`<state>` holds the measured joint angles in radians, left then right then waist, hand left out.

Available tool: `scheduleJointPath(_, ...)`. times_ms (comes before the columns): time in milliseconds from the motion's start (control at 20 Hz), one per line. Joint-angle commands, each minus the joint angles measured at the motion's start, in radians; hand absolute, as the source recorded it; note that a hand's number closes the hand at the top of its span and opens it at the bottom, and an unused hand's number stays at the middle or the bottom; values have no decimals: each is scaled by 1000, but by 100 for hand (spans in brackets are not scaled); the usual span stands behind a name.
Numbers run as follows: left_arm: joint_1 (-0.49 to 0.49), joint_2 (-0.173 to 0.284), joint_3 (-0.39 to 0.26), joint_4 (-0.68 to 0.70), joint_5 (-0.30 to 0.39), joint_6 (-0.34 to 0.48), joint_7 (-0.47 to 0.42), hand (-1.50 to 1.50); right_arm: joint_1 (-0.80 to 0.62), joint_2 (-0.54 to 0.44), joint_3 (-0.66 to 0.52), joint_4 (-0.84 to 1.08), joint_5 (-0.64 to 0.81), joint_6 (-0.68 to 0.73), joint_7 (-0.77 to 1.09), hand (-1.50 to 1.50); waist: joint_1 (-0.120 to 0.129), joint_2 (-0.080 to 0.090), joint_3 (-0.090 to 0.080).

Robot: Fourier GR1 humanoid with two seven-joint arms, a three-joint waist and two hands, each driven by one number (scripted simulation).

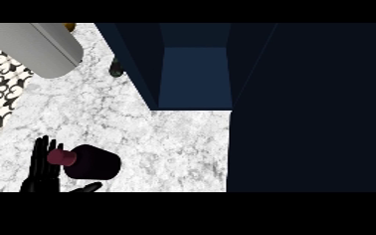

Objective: Pick up the wine, place it into the cabinet and close the cabinet

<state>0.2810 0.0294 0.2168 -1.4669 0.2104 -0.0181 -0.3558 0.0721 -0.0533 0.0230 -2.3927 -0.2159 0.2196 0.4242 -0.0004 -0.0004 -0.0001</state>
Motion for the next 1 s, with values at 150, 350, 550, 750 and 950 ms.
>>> scheduleJointPath(150,-69,35,31,147,18,-53,-39,-150,-32,-16,-29,9,-15,5,17,-150,1,0,0)
scheduleJointPath(350,-72,-15,3,236,-32,-28,-156,-150,-7,7,-17,-6,2,4,0,-150,1,0,0)
scheduleJointPath(550,-176,36,50,370,0,-44,-160,-150,-58,-16,-48,22,-31,2,26,-150,0,0,0)
scheduleJointPath(750,-166,23,50,473,-12,-51,-273,-150,53,-6,-59,-13,-38,56,-30,-150,-2,0,0)
scheduleJointPath(950,-288,52,83,568,40,-93,-279,-150,36,-8,-59,-31,-41,43,-10,-150,-4,0,0)
